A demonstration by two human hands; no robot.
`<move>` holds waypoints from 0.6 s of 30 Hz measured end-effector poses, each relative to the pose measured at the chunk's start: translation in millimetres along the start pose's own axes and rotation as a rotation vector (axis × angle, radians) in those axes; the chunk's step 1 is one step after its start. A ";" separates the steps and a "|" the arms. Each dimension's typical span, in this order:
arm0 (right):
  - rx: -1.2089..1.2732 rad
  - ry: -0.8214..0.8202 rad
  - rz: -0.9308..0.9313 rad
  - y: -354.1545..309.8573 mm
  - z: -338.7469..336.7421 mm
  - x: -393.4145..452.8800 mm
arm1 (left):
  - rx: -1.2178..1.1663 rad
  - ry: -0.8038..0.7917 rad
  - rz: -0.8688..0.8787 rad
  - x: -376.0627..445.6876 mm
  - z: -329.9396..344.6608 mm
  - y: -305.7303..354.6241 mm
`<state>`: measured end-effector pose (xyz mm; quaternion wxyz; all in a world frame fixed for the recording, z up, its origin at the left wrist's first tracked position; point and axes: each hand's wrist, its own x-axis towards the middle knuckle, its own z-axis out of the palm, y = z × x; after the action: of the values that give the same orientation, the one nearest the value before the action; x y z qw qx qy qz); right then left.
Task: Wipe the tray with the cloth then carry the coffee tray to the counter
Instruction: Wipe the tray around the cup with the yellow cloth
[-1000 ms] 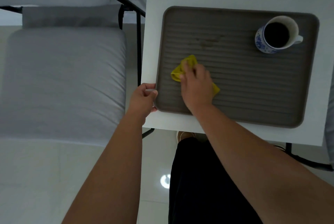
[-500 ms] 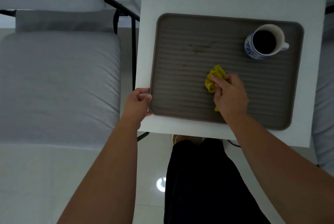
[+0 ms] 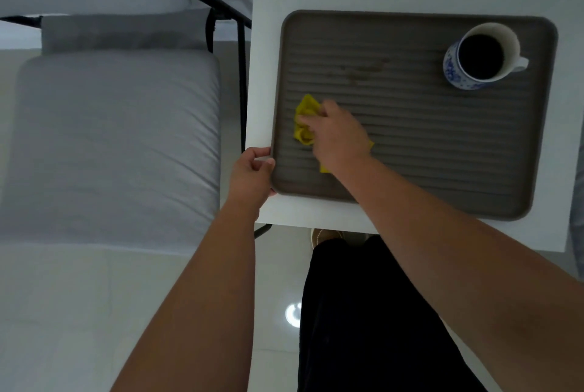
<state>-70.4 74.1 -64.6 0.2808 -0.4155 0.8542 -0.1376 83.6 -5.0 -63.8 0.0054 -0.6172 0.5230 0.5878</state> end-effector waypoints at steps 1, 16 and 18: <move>0.039 0.021 0.034 15.5 -1.3 -8.1 | 0.006 0.006 0.002 0.0 0.5 -1.0; -0.008 0.042 -0.153 52.0 -3.8 -25.7 | -0.012 0.010 0.008 0.8 2.2 -3.3; -0.100 0.010 -0.212 15.4 2.3 -11.6 | -0.024 0.013 0.005 0.5 2.9 -3.8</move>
<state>-73.0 92.8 -69.4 0.2393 -0.5165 0.8125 -0.1258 83.9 -1.7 -67.3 -0.0069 -0.6196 0.5176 0.5900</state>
